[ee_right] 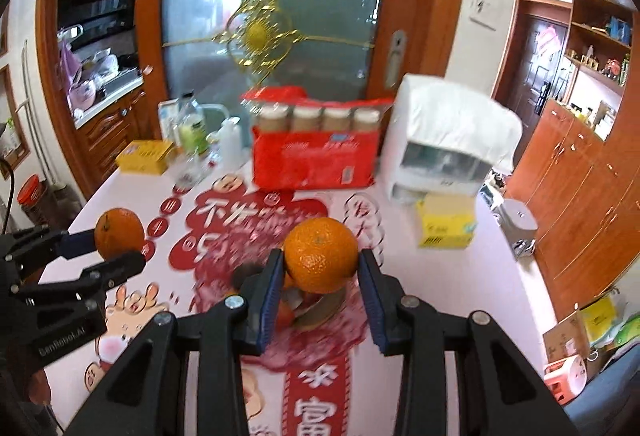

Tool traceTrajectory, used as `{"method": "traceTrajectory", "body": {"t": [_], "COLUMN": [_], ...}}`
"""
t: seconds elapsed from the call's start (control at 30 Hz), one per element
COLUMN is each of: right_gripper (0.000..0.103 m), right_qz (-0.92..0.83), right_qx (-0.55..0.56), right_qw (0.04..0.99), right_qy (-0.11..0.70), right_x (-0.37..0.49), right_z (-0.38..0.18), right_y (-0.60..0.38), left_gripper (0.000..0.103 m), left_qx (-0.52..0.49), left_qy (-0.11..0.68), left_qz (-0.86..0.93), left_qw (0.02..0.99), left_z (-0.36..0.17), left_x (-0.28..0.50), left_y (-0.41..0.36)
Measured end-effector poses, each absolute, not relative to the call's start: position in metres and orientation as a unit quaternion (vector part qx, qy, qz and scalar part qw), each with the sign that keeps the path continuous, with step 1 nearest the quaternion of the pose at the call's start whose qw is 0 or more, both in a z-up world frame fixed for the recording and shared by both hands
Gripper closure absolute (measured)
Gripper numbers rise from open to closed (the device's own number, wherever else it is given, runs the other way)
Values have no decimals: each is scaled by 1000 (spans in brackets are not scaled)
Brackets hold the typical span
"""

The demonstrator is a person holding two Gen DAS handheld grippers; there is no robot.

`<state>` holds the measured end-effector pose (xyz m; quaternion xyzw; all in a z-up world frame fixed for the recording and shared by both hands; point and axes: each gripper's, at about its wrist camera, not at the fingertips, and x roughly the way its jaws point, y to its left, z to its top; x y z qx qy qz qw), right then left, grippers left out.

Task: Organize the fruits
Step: 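Carry both tangerines over the pink bowl with both tools, then open the left tool to drop its tangerine into the bowl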

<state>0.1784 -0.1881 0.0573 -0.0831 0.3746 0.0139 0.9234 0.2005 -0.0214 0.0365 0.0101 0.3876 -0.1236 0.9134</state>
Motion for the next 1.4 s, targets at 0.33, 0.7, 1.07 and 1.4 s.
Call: {"method": "traceTrajectory", "body": {"t": [0.33,0.7,1.07,1.4], "right_gripper": [65,65,65,54], "right_qz": [25,50,68,76], "right_qx": [-56,-40,-46,-49], "right_qw": [907,873,861,864], "right_qy": [416,483,501,495], "right_x": [238,272,288,289], "right_z": [28,-57,-93,-99], "right_y": [-217,-223,-217,-218], "left_gripper": [60,60,60,8], "left_qx": [18,16,27,32], "left_qy": [403,453,469,439], "left_qz": [-87,-47,-37,-36], "left_qw": [911,890,882,897], "left_z": [18,-54,-75,-64], "left_x": [254,292,310,306], "left_y": [-67,-79,-83,-78]}}
